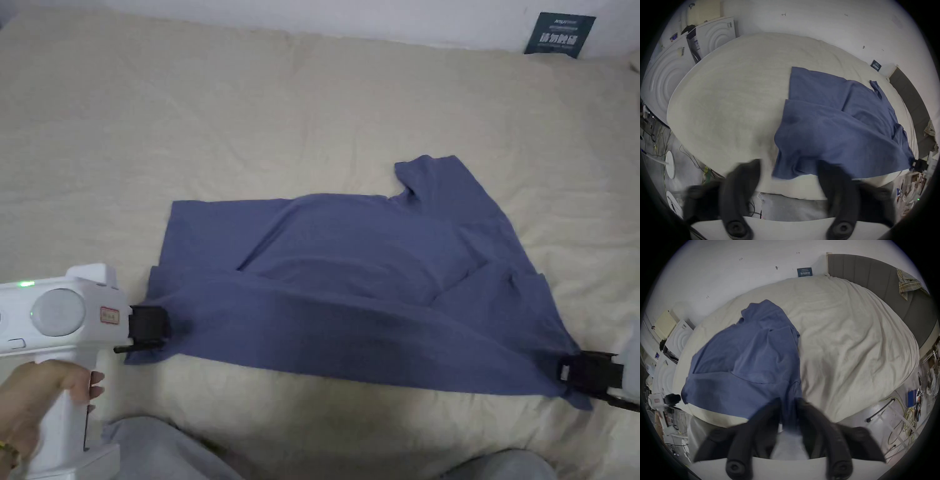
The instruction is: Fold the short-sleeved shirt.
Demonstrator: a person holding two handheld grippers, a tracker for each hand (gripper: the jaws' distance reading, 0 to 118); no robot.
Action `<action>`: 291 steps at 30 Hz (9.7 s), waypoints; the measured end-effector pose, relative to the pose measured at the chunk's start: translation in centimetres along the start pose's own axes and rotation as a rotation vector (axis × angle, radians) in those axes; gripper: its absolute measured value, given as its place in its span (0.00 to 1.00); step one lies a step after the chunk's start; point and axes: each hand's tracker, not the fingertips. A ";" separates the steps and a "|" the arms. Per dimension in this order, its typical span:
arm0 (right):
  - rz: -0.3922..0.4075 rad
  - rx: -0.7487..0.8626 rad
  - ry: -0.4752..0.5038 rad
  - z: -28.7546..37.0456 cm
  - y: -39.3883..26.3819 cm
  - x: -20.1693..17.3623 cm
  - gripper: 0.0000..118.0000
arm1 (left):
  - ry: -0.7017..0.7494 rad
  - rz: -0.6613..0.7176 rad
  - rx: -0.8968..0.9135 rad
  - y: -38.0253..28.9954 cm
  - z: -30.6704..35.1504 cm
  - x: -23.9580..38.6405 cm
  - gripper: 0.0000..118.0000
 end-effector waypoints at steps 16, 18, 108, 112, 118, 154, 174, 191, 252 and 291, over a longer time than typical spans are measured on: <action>0.253 0.908 -0.015 12.3 3.8 -10.8 1.00 | 0.093 -0.167 0.894 2.6 10.9 9.5 1.00; 0.264 0.916 -0.023 12.1 3.5 -11.9 1.00 | 0.077 -0.165 0.910 2.4 11.2 10.3 0.99; 0.092 0.134 -0.029 -13.3 29.9 -8.6 0.02 | -0.070 -0.030 0.261 23.1 -7.9 3.6 0.01; 0.159 0.237 0.035 -5.1 26.9 -8.0 0.02 | -0.107 -0.020 0.318 21.4 -4.2 2.5 0.01; 0.195 0.309 0.052 3.9 17.6 -5.8 0.02 | -0.118 -0.041 0.340 15.7 0.7 0.3 0.01; 0.189 0.871 0.017 13.0 0.0 -11.2 0.94 | 0.038 -0.286 0.904 -0.1 12.6 11.9 0.51; 0.182 0.765 0.046 9.6 1.1 -13.0 0.02 | -0.213 0.125 0.405 4.4 5.8 -4.0 1.00; 0.140 0.651 -0.032 7.3 2.3 -12.8 0.02 | -0.575 0.439 0.093 -1.8 -6.2 -8.5 1.00; 0.024 0.724 -0.043 11.9 -1.9 -3.4 0.02 | -0.273 -0.274 0.275 0.2 1.2 26.1 0.32; 0.043 0.703 -0.026 12.1 -1.2 -4.9 0.02 | -0.697 0.189 -0.085 1.7 -5.7 11.1 0.98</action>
